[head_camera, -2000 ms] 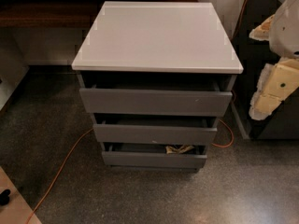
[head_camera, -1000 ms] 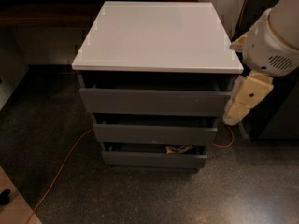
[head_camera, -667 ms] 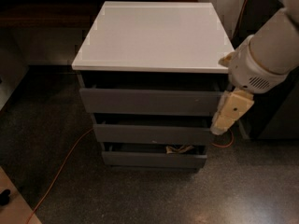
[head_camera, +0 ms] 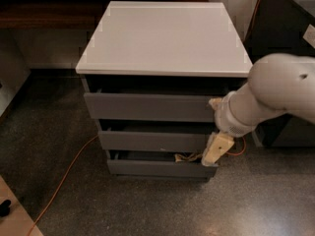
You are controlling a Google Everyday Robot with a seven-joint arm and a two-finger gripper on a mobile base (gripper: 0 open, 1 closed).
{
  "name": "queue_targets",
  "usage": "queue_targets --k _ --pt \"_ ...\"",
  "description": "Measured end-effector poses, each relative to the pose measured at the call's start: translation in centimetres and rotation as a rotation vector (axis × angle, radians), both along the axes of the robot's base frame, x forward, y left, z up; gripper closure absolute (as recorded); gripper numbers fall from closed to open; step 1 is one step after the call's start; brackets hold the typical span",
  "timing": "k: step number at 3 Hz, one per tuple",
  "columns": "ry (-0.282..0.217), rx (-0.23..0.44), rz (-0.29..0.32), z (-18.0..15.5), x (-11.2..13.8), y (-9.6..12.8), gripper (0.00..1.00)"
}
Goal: Pick orange from bottom drawer and place on counter
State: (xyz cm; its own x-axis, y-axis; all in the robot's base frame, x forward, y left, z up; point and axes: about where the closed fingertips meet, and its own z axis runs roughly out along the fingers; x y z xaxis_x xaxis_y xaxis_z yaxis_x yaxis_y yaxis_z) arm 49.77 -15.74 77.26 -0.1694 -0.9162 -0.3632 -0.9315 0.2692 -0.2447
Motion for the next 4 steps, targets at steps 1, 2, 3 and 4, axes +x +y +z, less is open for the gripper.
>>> queue_targets --k 1,2,3,4 --pt "0.009 -0.004 0.023 -5.3 1.6 0.5 0.0" --pt "0.056 -0.024 0.008 -10.6 2.7 0.6 0.0" --pt "0.056 -0.024 0.008 -10.6 2.7 0.6 0.0" --pt "0.047 -0.025 0.015 -12.9 2.7 0.8 0.0"
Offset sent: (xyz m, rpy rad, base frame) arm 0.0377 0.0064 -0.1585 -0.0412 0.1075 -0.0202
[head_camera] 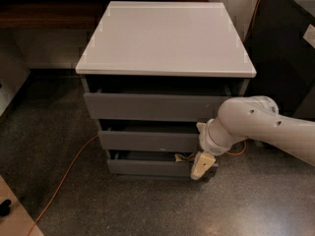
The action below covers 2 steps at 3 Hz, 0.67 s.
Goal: Pick orange from bottom drawer and place on counter
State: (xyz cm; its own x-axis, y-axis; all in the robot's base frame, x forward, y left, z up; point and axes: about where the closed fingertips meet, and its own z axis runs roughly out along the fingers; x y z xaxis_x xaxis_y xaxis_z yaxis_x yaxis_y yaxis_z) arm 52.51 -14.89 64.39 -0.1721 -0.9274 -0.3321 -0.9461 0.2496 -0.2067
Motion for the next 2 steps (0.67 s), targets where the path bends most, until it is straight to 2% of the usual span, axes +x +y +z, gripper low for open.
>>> queue_targets --k 1,2 --pt "-0.014 0.044 0.007 -5.7 0.6 -0.3 0.0" --pt "-0.021 0.106 0.057 -10.9 1.1 0.3 0.0"
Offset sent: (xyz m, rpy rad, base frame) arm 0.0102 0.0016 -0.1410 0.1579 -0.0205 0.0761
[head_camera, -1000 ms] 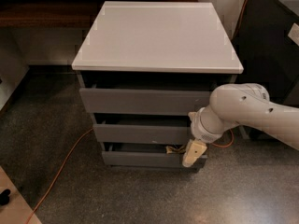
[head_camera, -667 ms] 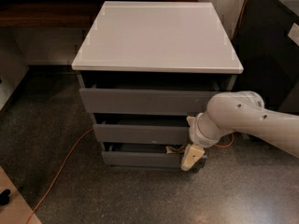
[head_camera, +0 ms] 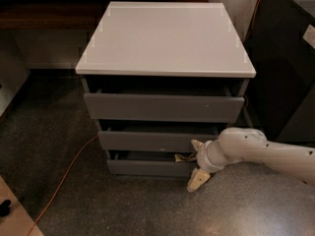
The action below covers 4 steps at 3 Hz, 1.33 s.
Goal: Pick orange from bottom drawer and place on counter
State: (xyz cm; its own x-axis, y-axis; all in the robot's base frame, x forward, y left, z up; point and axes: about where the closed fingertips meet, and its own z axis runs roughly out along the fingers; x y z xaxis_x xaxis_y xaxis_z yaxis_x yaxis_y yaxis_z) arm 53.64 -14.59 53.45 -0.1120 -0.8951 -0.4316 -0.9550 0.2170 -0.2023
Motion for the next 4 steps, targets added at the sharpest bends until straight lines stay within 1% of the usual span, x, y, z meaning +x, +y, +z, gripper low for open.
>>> queue_targets --k 1,2,3,4 --pt "-0.015 0.026 0.042 -3.8 1.0 0.9 0.0" --pt "-0.016 0.025 0.069 -8.6 2.6 1.3 0.0" --pt "0.004 0.04 0.087 -17.1 6.7 1.6 0.0" --pt "0.003 0.043 0.084 -17.5 6.9 1.6 0.0"
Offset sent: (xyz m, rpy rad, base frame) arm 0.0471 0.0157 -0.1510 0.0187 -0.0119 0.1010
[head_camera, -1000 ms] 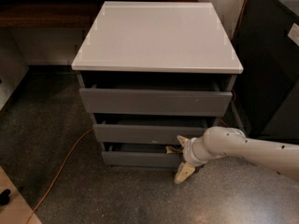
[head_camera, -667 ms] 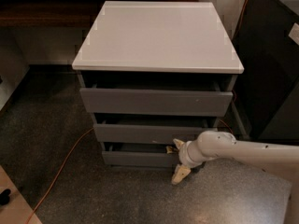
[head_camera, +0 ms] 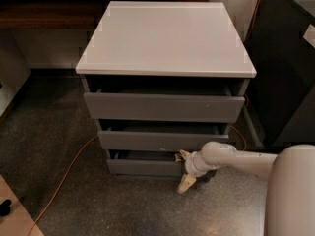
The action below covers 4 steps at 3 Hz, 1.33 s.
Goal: Pick orange from bottom drawer and place on counter
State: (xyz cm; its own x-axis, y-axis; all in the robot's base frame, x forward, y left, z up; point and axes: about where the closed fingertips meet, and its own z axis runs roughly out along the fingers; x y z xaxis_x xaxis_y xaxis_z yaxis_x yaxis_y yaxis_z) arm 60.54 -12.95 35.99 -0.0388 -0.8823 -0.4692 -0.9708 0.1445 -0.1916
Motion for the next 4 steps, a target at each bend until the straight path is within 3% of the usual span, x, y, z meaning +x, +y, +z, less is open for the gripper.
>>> queue_targets --k 2,4 --pt "0.001 -0.014 0.003 -4.2 -0.4 -0.5 0.0" --pt "-0.011 -0.022 0.012 -9.8 1.3 -1.3 0.0"
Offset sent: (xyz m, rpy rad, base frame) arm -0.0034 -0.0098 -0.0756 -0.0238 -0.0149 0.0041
